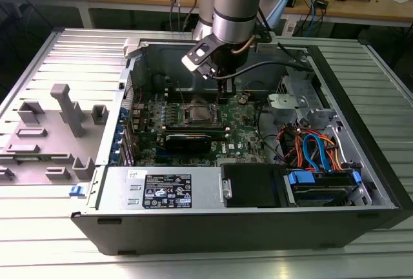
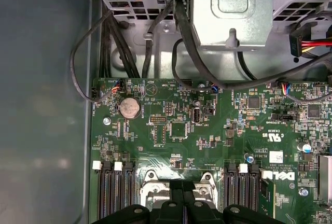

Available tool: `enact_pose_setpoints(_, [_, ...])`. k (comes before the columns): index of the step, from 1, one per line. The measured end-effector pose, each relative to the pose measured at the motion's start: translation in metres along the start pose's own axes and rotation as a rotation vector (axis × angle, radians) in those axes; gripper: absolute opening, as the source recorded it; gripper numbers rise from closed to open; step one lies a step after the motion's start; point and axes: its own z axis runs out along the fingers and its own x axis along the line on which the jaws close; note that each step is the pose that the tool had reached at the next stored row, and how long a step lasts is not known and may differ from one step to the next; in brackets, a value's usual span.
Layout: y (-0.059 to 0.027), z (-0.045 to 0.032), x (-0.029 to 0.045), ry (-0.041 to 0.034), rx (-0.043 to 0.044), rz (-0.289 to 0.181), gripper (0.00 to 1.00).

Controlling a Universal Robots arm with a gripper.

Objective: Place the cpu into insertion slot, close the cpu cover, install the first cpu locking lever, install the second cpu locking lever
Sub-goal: 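Close the cpu cover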

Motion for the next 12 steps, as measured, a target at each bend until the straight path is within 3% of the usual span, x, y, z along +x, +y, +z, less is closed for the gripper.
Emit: enact_pose_setpoints(12, [-0.0045, 0.0001, 0.0001, -0.0001, 0.0001, 0.0, 0.11])
